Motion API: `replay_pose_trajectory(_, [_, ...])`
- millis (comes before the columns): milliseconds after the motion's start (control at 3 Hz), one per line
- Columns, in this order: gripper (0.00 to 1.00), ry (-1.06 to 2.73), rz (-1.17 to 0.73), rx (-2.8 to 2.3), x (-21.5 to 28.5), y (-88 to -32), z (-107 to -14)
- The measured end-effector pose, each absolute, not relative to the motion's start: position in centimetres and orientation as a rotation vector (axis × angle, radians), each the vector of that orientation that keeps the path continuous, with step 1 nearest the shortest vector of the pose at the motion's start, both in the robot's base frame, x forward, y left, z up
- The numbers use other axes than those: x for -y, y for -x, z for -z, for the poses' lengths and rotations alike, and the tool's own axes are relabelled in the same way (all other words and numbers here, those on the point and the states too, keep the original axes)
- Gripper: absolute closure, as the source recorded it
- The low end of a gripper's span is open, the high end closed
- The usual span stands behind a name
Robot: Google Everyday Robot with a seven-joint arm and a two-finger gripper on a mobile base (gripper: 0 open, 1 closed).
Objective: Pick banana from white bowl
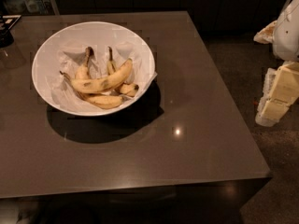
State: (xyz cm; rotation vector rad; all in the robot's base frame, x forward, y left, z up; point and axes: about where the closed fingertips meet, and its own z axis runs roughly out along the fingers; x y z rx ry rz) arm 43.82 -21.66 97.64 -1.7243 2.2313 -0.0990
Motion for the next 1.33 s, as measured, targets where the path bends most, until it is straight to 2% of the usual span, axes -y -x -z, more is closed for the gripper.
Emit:
replay_pose_trajectory(667, [0.0,1.709,0.139,-2.244,20.7,-44.3,-98.0])
replay_pose_trajectory(1333, [0.0,1.835,0.195,-2.257,14.7,-46.6,-98.4])
